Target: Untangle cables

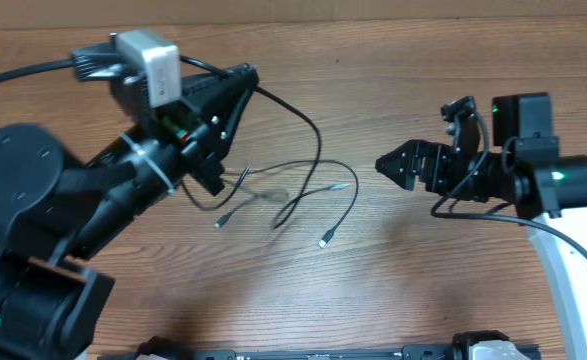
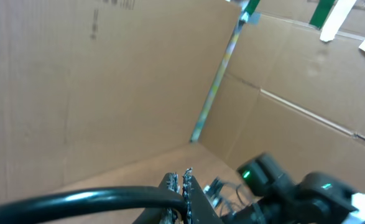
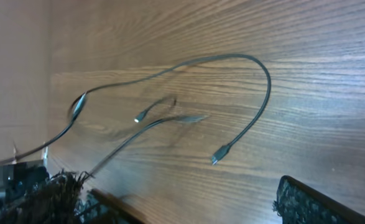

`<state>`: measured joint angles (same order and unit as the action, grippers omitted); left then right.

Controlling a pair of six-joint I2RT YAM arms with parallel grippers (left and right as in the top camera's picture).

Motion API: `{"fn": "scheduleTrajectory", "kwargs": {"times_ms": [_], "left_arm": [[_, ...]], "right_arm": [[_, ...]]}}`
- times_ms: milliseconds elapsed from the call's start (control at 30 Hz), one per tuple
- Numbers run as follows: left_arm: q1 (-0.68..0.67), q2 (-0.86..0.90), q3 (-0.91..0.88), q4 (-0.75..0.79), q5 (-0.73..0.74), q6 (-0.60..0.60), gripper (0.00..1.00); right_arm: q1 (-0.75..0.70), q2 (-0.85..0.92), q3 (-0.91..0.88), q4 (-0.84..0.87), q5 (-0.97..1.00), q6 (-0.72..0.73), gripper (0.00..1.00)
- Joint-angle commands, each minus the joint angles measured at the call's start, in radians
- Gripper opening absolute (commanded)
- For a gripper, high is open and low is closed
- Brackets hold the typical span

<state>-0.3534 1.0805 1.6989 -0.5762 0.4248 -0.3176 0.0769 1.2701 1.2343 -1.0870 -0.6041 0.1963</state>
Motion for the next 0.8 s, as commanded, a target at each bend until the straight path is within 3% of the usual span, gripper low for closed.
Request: {"fn": "scheduleTrajectory", "kwargs": {"times_ms": [0,167,267,467,767], "left_arm": [[-0.005,-0.01,0.048,0.005,-0.052,0.023,0.04],[-0.005,-0.005,0.049,-0.002,-0.12,0.014,0.04],[-0.005,-0.002,0.049,0.009,-0.193,-0.092,0.04],[-0.005,-0.002,0.049,-0.004,-0.208,-0.193,0.04],[-0.005,-0.003,0.049,-0.012,-0.146,-0.266,0.04]], "right_arm": [[0.009,0.006,-0.075,0.048,-0.07,0.024,1.0],[0.021,0.01,-0.185,0.11,-0.228,0.008,1.0],[0.048,0.01,-0.244,0.131,-0.229,0.01,1.0],[0.134,0.01,-0.298,0.227,-0.365,-0.04,1.0],[0.344,0.032,-0.298,0.668,-0.145,-0.045,1.0]]}}
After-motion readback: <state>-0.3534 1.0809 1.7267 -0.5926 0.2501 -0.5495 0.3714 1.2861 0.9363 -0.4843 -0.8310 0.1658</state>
